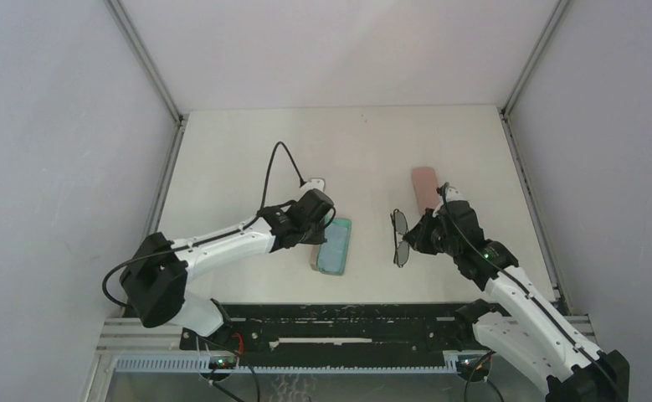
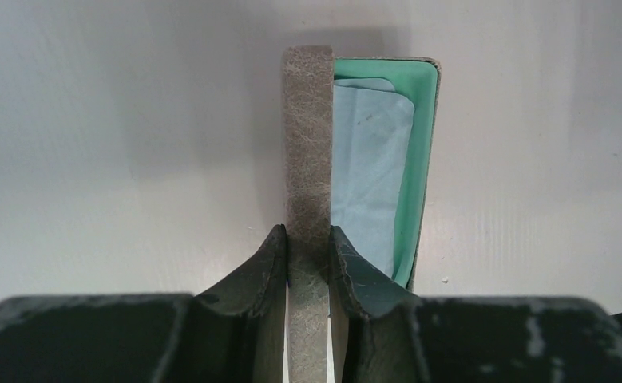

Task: Organize the sunglasses
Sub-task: Adjust the sunglasses case at the center of the board, then place the sunglasses in the sunglasses case.

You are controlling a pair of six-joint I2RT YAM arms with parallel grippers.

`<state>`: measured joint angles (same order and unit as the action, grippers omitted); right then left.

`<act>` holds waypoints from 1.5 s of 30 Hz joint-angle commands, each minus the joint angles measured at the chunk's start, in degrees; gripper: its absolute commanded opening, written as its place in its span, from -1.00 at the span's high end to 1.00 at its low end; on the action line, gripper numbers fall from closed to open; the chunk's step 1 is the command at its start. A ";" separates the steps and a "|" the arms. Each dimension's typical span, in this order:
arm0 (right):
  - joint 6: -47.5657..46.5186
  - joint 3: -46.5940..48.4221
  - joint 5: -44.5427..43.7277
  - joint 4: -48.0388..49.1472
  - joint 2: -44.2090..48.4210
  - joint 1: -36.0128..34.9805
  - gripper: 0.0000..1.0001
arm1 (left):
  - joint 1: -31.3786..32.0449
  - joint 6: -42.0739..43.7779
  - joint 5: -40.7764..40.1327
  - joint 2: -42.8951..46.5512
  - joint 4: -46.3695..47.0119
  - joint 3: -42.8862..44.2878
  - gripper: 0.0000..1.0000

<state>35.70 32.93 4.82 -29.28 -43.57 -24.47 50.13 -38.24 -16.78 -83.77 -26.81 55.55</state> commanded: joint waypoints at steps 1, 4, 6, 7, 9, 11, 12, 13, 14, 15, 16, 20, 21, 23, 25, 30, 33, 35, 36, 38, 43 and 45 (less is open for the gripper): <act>1.69 -0.32 1.12 4.17 -0.49 -1.11 1.00 | 1.14 -6.52 -3.23 0.42 4.29 -1.34 0.75; 2.47 -0.40 1.01 4.98 -0.93 -2.29 1.00 | 1.36 -7.19 -2.22 -0.41 4.70 -1.64 0.64; 2.89 -0.41 0.90 5.47 -1.35 -2.88 1.00 | 1.50 -7.29 -1.89 -0.63 4.75 -1.58 0.50; 3.15 -0.42 0.96 5.79 -1.59 -3.06 1.00 | 1.54 -7.29 -1.76 -0.57 4.78 -1.57 0.44; 3.75 -0.41 1.18 6.82 -2.13 -3.53 1.00 | 1.56 -6.93 -1.32 -0.35 4.83 -1.46 0.32; 4.43 -0.41 1.68 7.96 -2.70 -3.93 1.00 | 1.55 -6.32 -1.02 -0.23 4.77 -1.37 0.23; 4.74 -0.39 2.05 8.62 -3.03 -4.11 1.00 | 1.55 -6.08 -0.86 -0.23 4.80 -1.28 0.19; 5.15 -0.41 2.36 9.23 -3.46 -4.22 1.00 | 1.59 -5.72 -0.54 -0.23 4.88 -1.27 0.16; 5.54 -0.41 2.69 9.89 -3.84 -4.32 1.00 | 1.56 -5.49 -0.28 -0.17 4.92 -1.19 0.14; 5.88 -0.40 2.91 10.46 -4.29 -4.51 1.00 | 1.55 -5.18 0.07 0.02 4.99 -1.28 0.13; 6.40 -0.41 3.10 11.07 -4.68 -4.75 1.00 | 1.55 -4.93 0.34 0.20 5.19 -1.39 0.12; 9.35 -0.40 3.35 14.46 -7.04 -6.22 1.00 | 1.55 -2.88 1.39 2.37 6.42 -2.49 0.11; 10.24 -0.41 3.30 15.64 -7.81 -7.07 1.00 | 1.56 -2.51 1.60 3.20 7.05 -3.13 0.09; 12.32 -0.41 2.45 18.24 -9.44 -8.54 1.00 | 1.55 -1.29 2.90 4.89 9.09 -4.30 0.07; 14.71 -0.54 1.21 21.10 -11.45 -10.44 1.00 | 1.47 -0.64 4.05 6.53 11.00 -5.72 0.04; 23.68 -2.58 -2.61 30.73 -17.07 -14.69 1.00 | 1.04 1.52 6.35 10.85 16.02 -9.65 -0.05; 27.54 -3.97 -4.18 36.51 -20.62 -16.93 1.00 | -0.50 1.28 6.38 13.31 17.53 -12.00 -0.08; 29.38 -4.33 -4.18 39.53 -23.18 -17.67 1.00 | -2.39 0.71 7.83 14.97 19.35 -14.07 -0.07; 30.14 -4.48 -3.83 40.87 -24.55 -17.86 1.00 | -3.35 0.57 8.86 15.58 20.37 -15.16 -0.05; 31.38 -4.67 -3.00 43.26 -27.07 -18.07 1.00 | -4.79 0.85 10.34 16.36 21.66 -16.42 -0.03; 32.86 -4.71 -0.88 49.03 -32.26 -18.16 1.00 | -6.18 2.55 13.92 16.33 24.12 -17.67 0.04; 33.22 -4.71 -0.53 50.00 -33.76 -18.16 1.00 | -6.59 2.43 15.37 15.95 25.50 -18.20 0.07</act>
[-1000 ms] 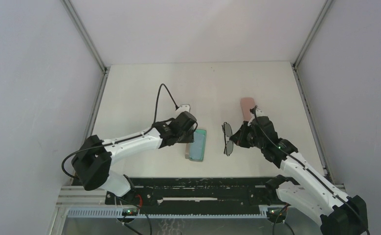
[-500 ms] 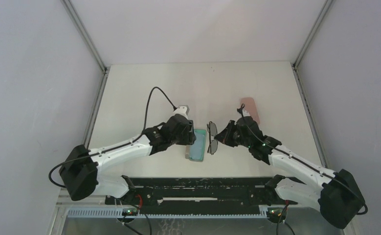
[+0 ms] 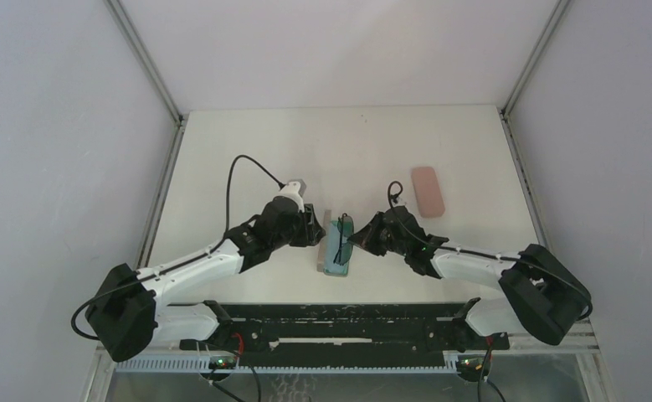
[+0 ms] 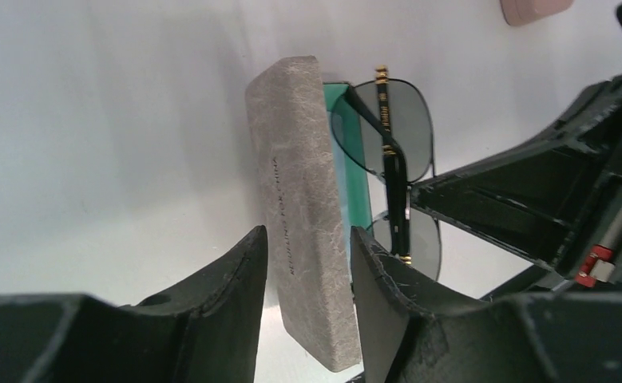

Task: Organize the sunglasses
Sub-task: Place the sunglasses in the sunglasses case.

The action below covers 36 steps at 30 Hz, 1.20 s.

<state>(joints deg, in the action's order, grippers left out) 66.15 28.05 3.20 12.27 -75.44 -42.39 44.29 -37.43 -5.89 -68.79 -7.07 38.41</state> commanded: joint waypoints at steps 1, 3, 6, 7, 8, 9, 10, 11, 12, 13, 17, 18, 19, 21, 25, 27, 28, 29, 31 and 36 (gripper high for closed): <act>2.84 0.17 1.18 8.73 -2.61 -0.24 1.00 | -0.86 1.51 4.93 0.87 6.16 -1.35 0.08; 2.74 0.21 1.06 9.03 -3.50 -0.24 1.00 | -0.87 1.39 5.35 0.62 6.77 -1.58 0.09; 2.59 0.35 1.39 9.47 -4.78 -0.07 1.00 | -0.88 1.43 5.63 -0.02 6.98 -1.52 0.11; 2.58 0.36 1.49 9.70 -5.13 -0.06 1.00 | -0.88 1.54 5.69 -0.24 6.98 -1.46 0.11; 2.58 0.39 1.54 9.96 -5.42 -0.06 1.00 | -0.88 1.68 5.76 -0.42 6.98 -1.37 0.12; 2.54 0.47 1.65 10.04 -5.68 -0.06 1.00 | -0.88 1.83 5.84 -0.65 6.98 -1.29 0.12; 2.51 0.55 1.73 10.09 -6.02 -0.06 1.00 | -0.88 1.86 5.87 -0.84 6.91 -1.20 0.13; 2.37 0.59 1.84 10.18 -6.30 -0.06 1.00 | -0.88 1.96 5.93 -1.09 6.90 -1.09 0.13; 2.32 0.68 1.91 10.20 -6.59 -0.06 1.00 | -0.88 2.03 6.02 -1.38 6.83 -1.00 0.14; 2.19 0.73 2.04 10.27 -6.83 0.02 1.00 | -0.88 2.13 5.94 -1.61 6.69 -0.91 0.15; 2.19 0.73 2.99 11.05 -7.93 0.03 1.00 | -0.88 2.23 5.61 -2.04 6.39 -0.87 0.17; 2.17 0.77 3.15 11.29 -8.23 0.03 1.00 | -0.88 2.31 5.51 -2.09 6.30 -0.89 0.17; 2.14 0.85 3.49 11.45 -8.52 0.03 1.00 | -0.88 2.31 5.44 -2.19 6.21 -0.89 0.18; 2.31 0.91 3.64 11.74 -9.01 -0.05 1.00 | -0.88 2.49 5.30 -2.28 5.98 -0.89 0.19; 2.33 1.01 3.79 12.11 -9.60 -0.06 1.00 | -0.88 2.69 5.17 -2.35 5.88 -0.80 0.20; 2.34 1.12 4.07 12.35 -10.07 -0.06 1.00 | -0.88 2.80 5.14 -2.51 5.84 -0.80 0.20; 2.43 1.20 4.28 12.72 -10.27 -0.06 1.00 | -0.88 2.88 5.13 -2.55 5.80 -0.72 0.20; 2.47 1.28 4.54 12.84 -10.54 -0.06 1.00 | -0.88 2.96 5.12 -2.64 5.74 -0.71 0.21; 2.64 1.37 4.90 13.18 -11.12 -0.14 1.00 | -0.88 3.10 5.10 -2.89 5.67 -0.71 0.21; 2.84 1.65 5.06 13.48 -12.13 -0.24 1.00 | -0.88 3.39 5.22 -3.26 5.49 -0.48 0.23</act>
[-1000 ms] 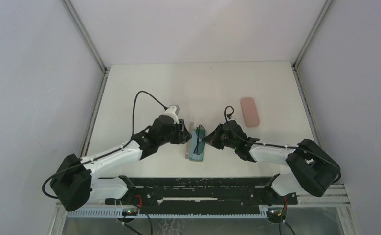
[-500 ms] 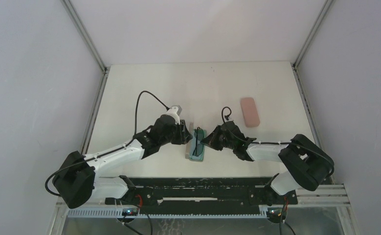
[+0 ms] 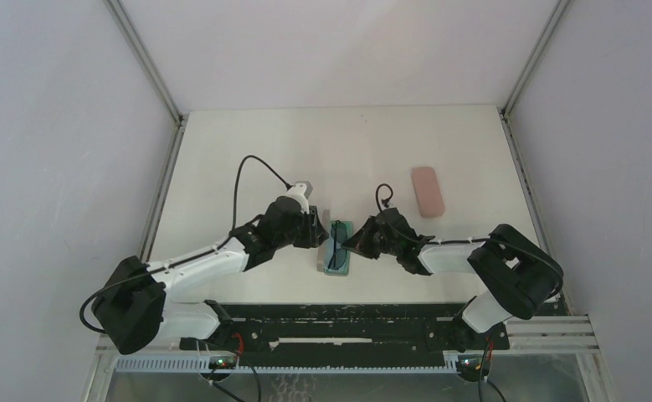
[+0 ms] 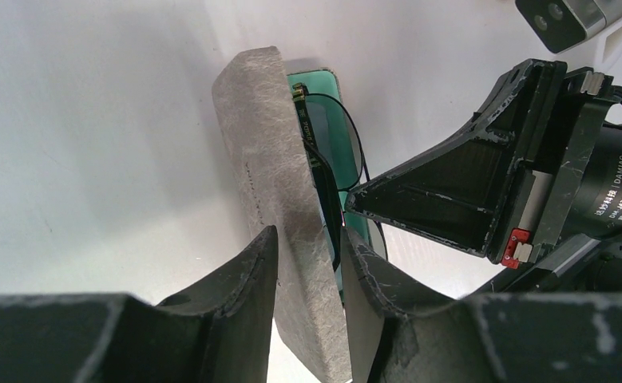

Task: Organize the sunglasses
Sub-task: Place the sunglasses in the sunglasses case.

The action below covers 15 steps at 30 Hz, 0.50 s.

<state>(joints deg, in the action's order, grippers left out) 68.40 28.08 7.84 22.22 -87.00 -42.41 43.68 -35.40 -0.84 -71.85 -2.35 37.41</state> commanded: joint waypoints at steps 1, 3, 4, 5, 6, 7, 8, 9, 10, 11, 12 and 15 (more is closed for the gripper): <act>0.59 1.69 0.37 3.58 -0.73 -0.21 1.00 | -0.26 1.41 0.14 -0.21 0.77 0.56 0.23; 0.68 1.76 0.40 3.82 -1.07 -0.26 1.00 | -0.26 1.63 0.29 -0.37 0.69 0.69 0.23; 0.76 1.76 0.41 3.92 -1.25 -0.22 1.00 | -0.26 1.70 0.43 -0.43 0.60 0.80 0.24; 0.77 1.72 0.38 4.04 -1.46 -0.21 1.00 | -0.26 1.80 0.41 -0.52 0.64 0.81 0.24; 0.85 1.76 0.50 4.20 -1.69 -0.21 1.00 | -0.26 1.78 0.55 -0.56 0.60 0.82 0.24; 0.81 1.73 0.54 4.42 -1.90 -0.21 1.00 | -0.26 1.89 0.69 -0.62 0.58 0.82 0.24; 0.75 1.72 0.70 4.56 -2.13 -0.21 1.00 | -0.26 1.99 0.71 -0.66 0.59 0.82 0.25; 0.62 1.84 0.88 4.59 -2.41 -0.25 1.00 | -0.26 2.11 0.67 -0.66 0.59 0.75 0.25; 0.51 1.95 0.97 4.59 -2.67 -0.20 1.00 | -0.26 2.09 0.69 -0.66 0.59 0.74 0.25; 0.37 2.05 1.08 4.59 -2.91 -0.21 1.00 | -0.26 2.13 0.73 -0.70 0.59 0.78 0.26; 0.13 2.07 1.18 4.63 -3.11 -0.21 1.00 | -0.26 2.17 0.75 -0.68 0.58 0.82 0.26; -0.44 2.16 1.48 4.55 -3.39 -0.22 0.99 | -0.26 2.25 0.84 -0.70 0.51 0.91 0.26</act>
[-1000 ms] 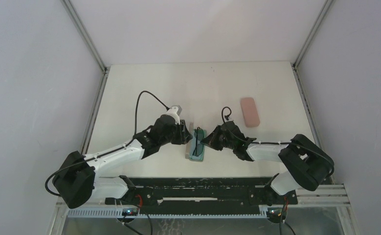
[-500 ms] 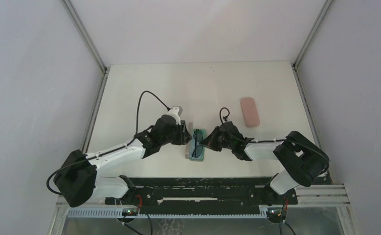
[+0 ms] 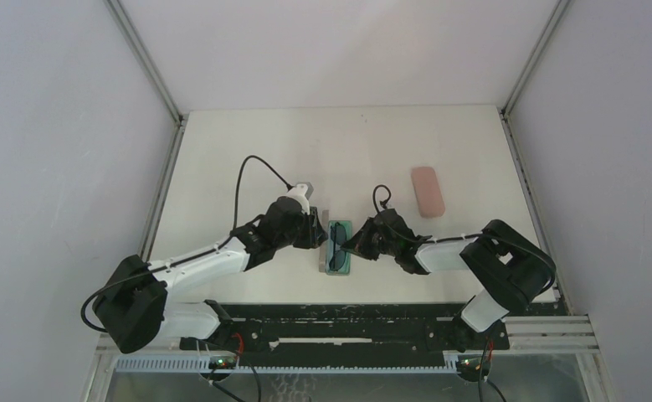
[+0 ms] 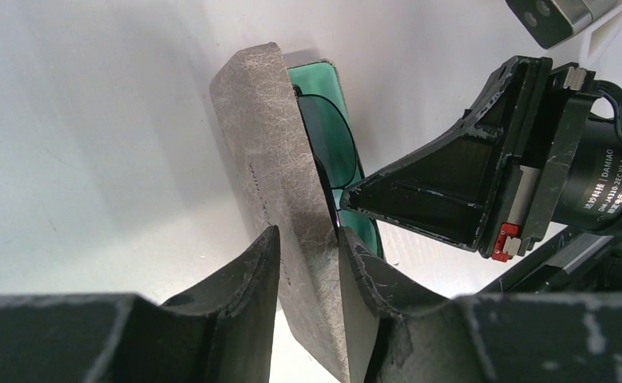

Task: Organize the sunglasses
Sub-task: Place the sunglasses in the sunglasses case.

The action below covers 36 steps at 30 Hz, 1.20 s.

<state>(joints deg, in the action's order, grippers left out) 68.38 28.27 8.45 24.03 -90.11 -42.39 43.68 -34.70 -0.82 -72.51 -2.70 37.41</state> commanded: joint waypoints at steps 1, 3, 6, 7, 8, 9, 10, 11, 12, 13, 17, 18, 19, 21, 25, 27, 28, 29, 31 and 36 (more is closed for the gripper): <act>-0.66 2.00 0.79 2.58 -0.19 -0.24 0.95 | -0.26 1.64 0.76 0.00 0.79 0.99 0.26; -1.13 1.96 0.32 1.82 0.25 -0.32 0.87 | -0.26 1.73 0.81 -0.03 0.68 1.15 0.26; -2.42 2.24 -1.02 -0.53 1.69 -0.32 0.75 | -0.26 1.83 0.87 0.06 0.68 1.18 0.27; -2.98 2.49 -1.48 -1.54 2.25 -0.32 0.72 | -0.26 1.83 0.92 0.08 0.68 1.18 0.26; -3.58 2.75 -2.00 -2.58 2.70 -0.32 0.70 | -0.26 1.89 0.93 0.09 0.63 1.18 0.26; -4.25 3.07 -2.55 -3.64 3.34 -0.32 0.67 | -0.26 1.91 0.98 0.15 0.60 1.16 0.26; -4.88 3.22 -3.09 -4.85 3.95 -0.32 0.65 | -0.26 1.94 1.00 0.11 0.59 1.25 0.26; -5.44 3.47 -3.76 -6.06 4.50 -0.32 0.63 | -0.26 1.99 1.03 0.13 0.51 1.31 0.27; -6.05 3.62 -4.36 -7.03 5.08 -0.32 0.61 | -0.26 2.05 1.00 0.15 0.50 1.33 0.27; -6.62 3.70 -5.00 -8.05 5.66 -0.32 0.59 | -0.26 2.13 1.06 0.17 0.43 1.35 0.26; -8.94 4.12 -8.31 -12.27 8.35 -0.32 0.54 | -0.26 2.27 1.13 0.26 0.33 1.35 0.27; -9.45 4.23 -8.97 -13.21 8.96 -0.32 0.54 | -0.26 2.27 1.13 0.26 0.25 1.43 0.26; -9.99 4.33 -9.52 -14.02 9.43 -0.32 0.54 | -0.26 2.27 1.18 0.26 0.24 1.44 0.27; -11.21 4.46 -10.20 -15.45 10.20 -0.32 0.56 | -0.26 2.38 1.19 0.35 0.24 1.52 0.26; -13.12 5.86 -10.01 -17.27 10.29 -0.32 0.67 | -0.26 2.59 1.31 0.07 0.15 1.78 0.26; -13.85 6.67 -8.91 -17.67 9.69 -0.32 0.76 | -0.26 2.62 1.42 -0.04 0.15 1.87 0.26; -14.07 7.04 -8.42 -17.69 9.26 -0.32 0.82 | -0.26 2.62 1.46 -0.08 0.15 1.93 0.26; -14.33 7.49 -7.76 -17.61 8.79 -0.39 0.86 | -0.26 2.62 1.46 -0.16 0.15 1.96 0.26; -14.69 8.23 -6.76 -17.60 7.62 -0.53 0.90 | -0.26 2.66 1.52 -0.23 0.15 2.03 0.26; -15.18 9.98 -6.10 -18.25 5.04 -1.43 0.92 | -0.26 2.70 1.64 -0.32 0.15 2.02 0.26</act>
<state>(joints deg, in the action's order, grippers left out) 54.89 35.81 1.48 5.76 -83.77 -42.81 43.68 -33.39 0.23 -72.77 -3.07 37.52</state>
